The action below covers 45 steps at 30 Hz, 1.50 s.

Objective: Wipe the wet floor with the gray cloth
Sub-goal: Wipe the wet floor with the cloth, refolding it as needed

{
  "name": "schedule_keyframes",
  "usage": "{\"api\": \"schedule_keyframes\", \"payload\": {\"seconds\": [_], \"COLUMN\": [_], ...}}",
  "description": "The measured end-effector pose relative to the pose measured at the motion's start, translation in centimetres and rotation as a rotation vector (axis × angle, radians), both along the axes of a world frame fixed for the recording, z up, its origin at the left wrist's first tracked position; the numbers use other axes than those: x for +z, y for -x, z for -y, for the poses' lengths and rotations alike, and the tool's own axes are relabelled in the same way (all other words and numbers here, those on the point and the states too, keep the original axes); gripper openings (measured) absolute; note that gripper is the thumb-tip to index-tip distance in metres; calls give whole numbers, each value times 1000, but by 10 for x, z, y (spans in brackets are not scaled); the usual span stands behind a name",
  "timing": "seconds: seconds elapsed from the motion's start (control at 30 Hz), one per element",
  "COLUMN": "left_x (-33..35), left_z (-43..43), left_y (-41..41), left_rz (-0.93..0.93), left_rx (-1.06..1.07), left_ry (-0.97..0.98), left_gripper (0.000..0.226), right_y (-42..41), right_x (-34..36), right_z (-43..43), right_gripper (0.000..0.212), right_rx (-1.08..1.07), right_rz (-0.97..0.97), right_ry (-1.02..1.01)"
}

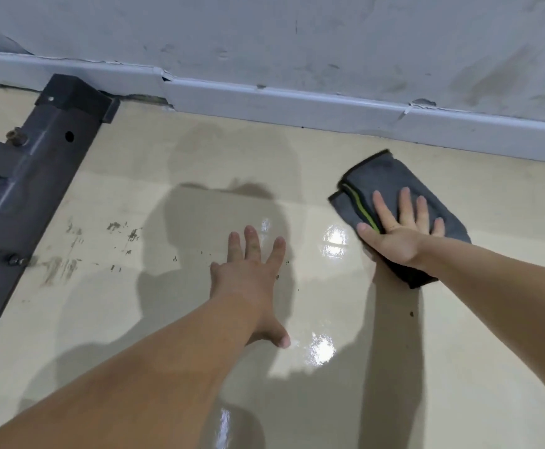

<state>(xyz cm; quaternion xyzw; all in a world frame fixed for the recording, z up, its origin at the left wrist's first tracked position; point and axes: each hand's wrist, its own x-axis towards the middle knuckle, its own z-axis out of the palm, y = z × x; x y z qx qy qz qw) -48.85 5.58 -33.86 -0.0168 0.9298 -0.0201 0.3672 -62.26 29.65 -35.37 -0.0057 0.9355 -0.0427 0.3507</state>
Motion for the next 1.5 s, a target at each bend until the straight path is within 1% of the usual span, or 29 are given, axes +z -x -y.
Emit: {"api": "schedule_keyframes", "payload": {"seconds": [0.13, 0.2, 0.27, 0.37, 0.47, 0.53, 0.63, 0.67, 0.7, 0.73, 0.8, 0.9, 1.0, 1.1, 1.2, 1.33, 1.43, 1.5], "left_x": [1, 3, 5, 10, 13, 13, 11, 11, 11, 10, 7, 4, 1, 3, 1, 2, 5, 7], "left_z": [-2, -2, -3, -5, -6, -8, -7, -7, -7, -7, -3, -1, -2, -3, -4, -4, -3, -5], "left_y": [0, 0, 1, 0, -2, -4, -5, -6, -6, -7, -5, -5, 3, 3, 5, 6, 5, 6], "left_rz": [3, 6, -1, -11, -17, -12, -22, -24, -25, -32, -66, -52, -49, -27, -16, 18, 29, 31], "left_rx": [12, 27, 34, 51, 72, 72, 70, 65, 61, 56, 30, -41, -130, -155, -147, -93, -74, -58], "left_ry": [7, 8, 11, 13, 8, 11, 19, 19, 17, 18, 29, 44, 94, 92, 76, 45, 35, 30], "left_gripper": [167, 168, 169, 171, 172, 173, 171, 170, 171, 171, 171, 173, 173, 171, 171, 171, 170, 171], "right_y": [-45, -87, -132, -203, -260, -279, -261, -244, -227, -209, -169, -122, -76, -50, -45, -63, -94, -119], "right_x": [-6, -9, -11, -14, -16, -25, -16, -8, -9, -4, 0, -3, -2, 2, -1, -3, -8, -12], "right_z": [-22, -21, -19, -9, 1, 0, -1, -2, -5, -8, -6, 3, 13, 18, 21, 20, 8, -9], "right_gripper": [78, 77, 76, 77, 84, 83, 70, 71, 72, 68, 60, 68, 70, 72, 73, 73, 70, 70], "right_rx": [-334, -385, -319, -66, 192, 329, 438, 478, 553, 551, 532, 424, 263, 158, 125, 174, 290, 412], "right_rz": [-108, -169, -190, -115, -177, -225, -117, -68, -59, 1, 60, 97, 91, 112, 114, 26, 21, -48], "right_ry": [-88, -87, -79, -38, 38, 10, 42, 38, 47, 56, 4, -35, -50, -56, -59, -65, -37, 24]}}
